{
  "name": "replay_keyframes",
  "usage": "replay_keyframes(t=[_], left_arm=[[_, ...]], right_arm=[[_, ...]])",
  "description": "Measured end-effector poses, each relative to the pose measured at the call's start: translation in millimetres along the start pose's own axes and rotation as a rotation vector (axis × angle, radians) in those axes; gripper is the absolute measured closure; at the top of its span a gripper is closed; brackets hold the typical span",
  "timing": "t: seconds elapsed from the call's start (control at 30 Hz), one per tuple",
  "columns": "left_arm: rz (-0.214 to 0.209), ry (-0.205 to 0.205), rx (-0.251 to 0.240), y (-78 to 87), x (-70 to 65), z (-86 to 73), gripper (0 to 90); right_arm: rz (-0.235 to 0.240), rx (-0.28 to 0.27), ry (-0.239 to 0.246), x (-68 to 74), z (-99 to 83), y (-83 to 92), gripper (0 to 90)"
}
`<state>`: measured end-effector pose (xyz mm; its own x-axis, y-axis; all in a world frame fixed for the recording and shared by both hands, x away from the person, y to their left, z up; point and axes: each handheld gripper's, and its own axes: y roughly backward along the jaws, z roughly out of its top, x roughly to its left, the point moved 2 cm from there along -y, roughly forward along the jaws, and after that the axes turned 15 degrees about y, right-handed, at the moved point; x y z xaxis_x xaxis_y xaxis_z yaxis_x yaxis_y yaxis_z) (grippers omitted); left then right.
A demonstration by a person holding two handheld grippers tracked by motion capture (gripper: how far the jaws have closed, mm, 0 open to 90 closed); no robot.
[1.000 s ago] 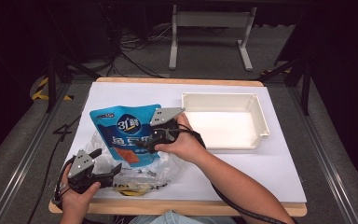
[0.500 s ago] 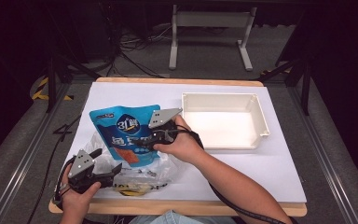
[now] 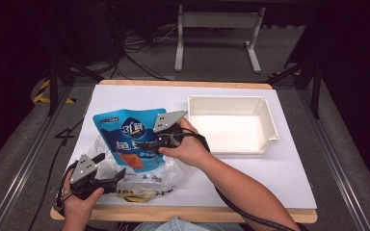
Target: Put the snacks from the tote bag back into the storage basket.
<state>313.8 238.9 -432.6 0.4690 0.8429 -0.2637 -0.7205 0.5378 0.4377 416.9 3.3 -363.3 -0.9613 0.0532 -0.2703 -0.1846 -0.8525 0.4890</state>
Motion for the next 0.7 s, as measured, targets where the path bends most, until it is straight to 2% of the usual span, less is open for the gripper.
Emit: replay_keyframes(t=[0.3, 0.7], left_arm=[[0.0, 0.0, -0.001, 0.4, 0.5, 0.2, 11.3], [-0.003, -0.002, 0.002, 0.4, 0.3, 0.2, 11.3]], right_arm=[[-0.012, 0.009, -0.003, 1.1, 2.2, -0.2, 63.7], [-0.006, 0.013, 0.012, -1.5, 22.4, 12.4, 63.8]])
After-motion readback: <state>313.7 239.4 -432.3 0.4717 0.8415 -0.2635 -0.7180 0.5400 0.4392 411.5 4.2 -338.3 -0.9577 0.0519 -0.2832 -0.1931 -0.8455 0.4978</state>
